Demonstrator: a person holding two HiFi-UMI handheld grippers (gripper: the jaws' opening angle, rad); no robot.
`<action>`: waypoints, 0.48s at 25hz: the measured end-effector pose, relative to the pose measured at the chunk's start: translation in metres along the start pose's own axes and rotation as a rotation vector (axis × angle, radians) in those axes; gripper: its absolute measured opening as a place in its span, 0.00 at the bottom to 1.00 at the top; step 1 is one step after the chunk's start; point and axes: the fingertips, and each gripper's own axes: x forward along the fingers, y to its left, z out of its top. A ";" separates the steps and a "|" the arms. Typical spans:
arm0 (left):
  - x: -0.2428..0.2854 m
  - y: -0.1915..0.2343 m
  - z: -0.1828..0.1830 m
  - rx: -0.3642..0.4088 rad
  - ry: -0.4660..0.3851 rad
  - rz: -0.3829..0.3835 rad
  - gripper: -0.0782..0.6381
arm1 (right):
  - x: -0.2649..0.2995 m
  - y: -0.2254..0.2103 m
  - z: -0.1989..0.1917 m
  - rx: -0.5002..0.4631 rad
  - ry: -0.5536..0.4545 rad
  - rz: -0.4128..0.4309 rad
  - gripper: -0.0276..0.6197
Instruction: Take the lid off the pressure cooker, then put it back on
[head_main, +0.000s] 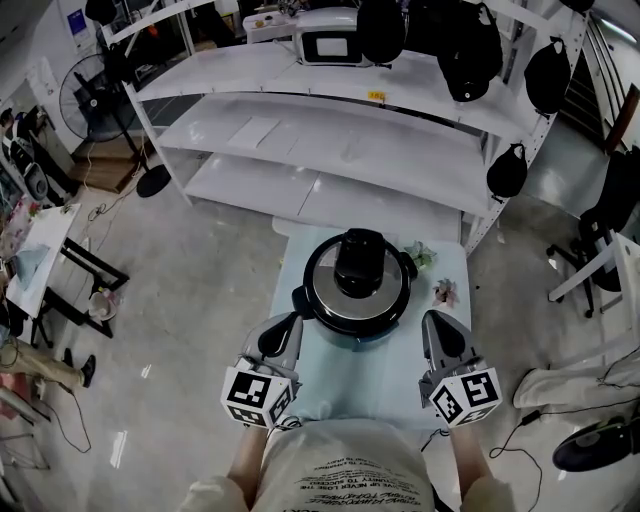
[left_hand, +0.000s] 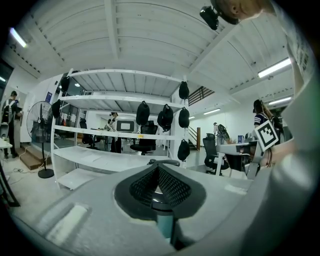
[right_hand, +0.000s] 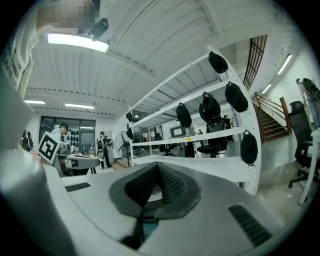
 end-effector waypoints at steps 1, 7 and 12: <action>-0.001 -0.001 0.000 0.001 0.001 -0.001 0.14 | -0.001 0.000 0.000 0.003 0.001 -0.001 0.05; -0.004 -0.004 -0.002 -0.004 0.002 -0.006 0.14 | -0.004 0.002 -0.004 0.026 -0.001 0.003 0.05; -0.006 -0.005 -0.003 -0.002 0.005 -0.002 0.14 | -0.008 0.000 -0.008 0.026 0.005 -0.003 0.05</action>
